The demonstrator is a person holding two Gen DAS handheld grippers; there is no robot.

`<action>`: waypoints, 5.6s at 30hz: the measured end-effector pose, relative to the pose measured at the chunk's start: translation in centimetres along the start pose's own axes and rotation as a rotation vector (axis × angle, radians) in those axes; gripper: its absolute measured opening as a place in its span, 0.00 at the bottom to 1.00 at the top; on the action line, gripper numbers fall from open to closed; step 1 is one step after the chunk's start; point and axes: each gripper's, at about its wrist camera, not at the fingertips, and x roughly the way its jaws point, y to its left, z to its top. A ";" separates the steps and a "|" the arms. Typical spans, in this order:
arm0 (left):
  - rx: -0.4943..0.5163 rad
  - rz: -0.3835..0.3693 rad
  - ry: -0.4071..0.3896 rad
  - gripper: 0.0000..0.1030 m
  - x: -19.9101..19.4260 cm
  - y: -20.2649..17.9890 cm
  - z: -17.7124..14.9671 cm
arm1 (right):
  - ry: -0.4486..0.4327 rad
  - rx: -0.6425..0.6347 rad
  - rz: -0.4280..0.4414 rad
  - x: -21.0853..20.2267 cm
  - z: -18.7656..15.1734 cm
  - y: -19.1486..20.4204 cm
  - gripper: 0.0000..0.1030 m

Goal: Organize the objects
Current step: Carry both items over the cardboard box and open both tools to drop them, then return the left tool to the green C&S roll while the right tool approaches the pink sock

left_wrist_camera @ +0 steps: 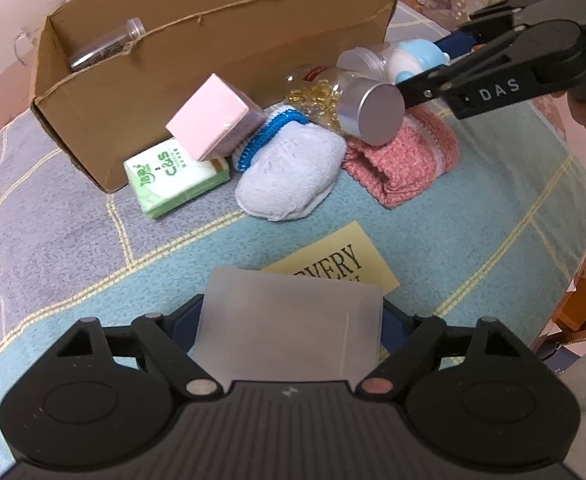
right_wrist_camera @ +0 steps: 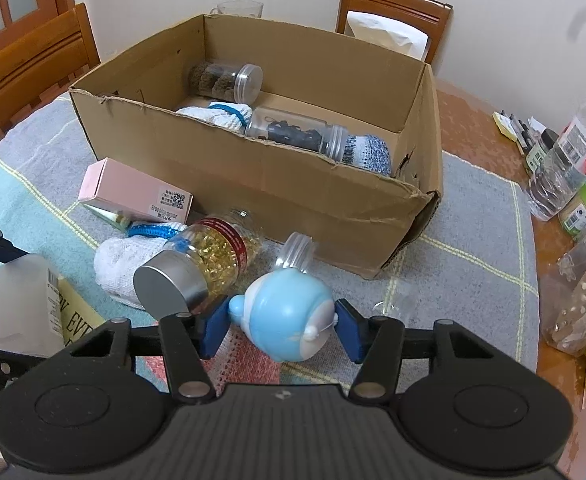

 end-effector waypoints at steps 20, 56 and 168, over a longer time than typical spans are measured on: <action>-0.109 0.077 -0.021 0.83 -6.9 5.1 -0.2 | -0.022 -0.001 0.084 -2.9 0.9 -1.5 0.59; -0.072 0.138 -0.259 0.83 -10.0 11.6 23.2 | -0.178 -0.007 0.076 -4.9 10.8 -6.7 0.68; -0.319 0.151 -0.188 0.97 1.3 16.0 -0.2 | 0.004 0.242 -0.100 3.4 -4.6 4.6 1.00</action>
